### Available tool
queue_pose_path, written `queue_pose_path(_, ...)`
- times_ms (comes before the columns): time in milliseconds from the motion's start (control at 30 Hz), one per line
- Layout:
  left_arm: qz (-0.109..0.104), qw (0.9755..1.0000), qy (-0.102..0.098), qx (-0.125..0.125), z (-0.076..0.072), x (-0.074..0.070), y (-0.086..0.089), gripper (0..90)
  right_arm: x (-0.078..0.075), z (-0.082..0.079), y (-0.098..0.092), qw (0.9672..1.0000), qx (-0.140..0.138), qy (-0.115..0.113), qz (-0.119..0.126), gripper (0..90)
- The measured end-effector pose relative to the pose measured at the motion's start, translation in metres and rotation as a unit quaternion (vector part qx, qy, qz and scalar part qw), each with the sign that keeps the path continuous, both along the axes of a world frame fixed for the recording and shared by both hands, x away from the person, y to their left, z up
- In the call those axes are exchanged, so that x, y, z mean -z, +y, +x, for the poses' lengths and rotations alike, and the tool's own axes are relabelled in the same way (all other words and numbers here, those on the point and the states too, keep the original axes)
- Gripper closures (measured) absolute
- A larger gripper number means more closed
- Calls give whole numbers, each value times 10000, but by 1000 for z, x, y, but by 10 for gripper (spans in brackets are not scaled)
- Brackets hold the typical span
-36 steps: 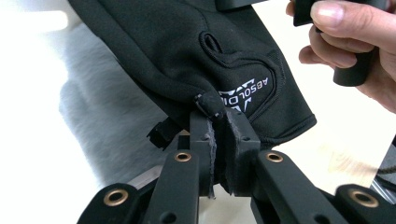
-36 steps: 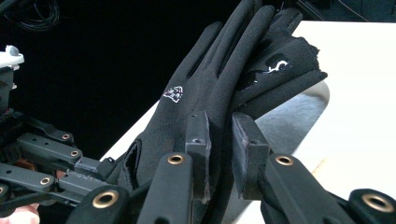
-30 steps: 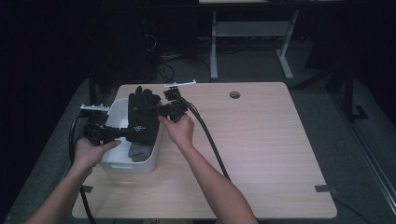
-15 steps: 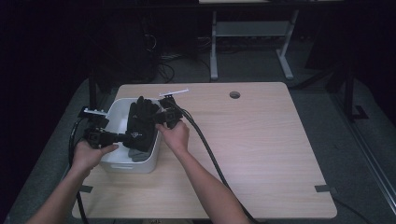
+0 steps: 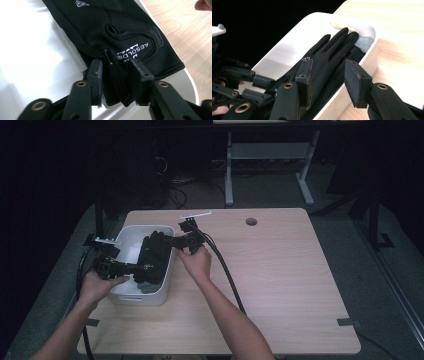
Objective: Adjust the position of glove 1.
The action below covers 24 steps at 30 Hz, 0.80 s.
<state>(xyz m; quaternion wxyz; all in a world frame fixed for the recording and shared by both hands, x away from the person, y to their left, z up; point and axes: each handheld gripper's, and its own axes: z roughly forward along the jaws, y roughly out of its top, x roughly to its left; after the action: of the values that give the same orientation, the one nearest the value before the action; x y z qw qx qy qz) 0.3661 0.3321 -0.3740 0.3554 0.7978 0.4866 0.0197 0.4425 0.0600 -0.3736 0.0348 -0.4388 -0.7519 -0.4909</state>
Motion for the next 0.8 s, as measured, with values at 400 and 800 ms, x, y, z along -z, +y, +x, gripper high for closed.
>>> queue_pose_path(400,-43,9997,-231,-108,-2,-14,1,532,-9,-1,-34,9999,90,-135,33,482)
queue_pose_path(800,-86,9986,-523,12,-7,-26,-16,475,-20,-5,-76,9995,190,-261,40,377)
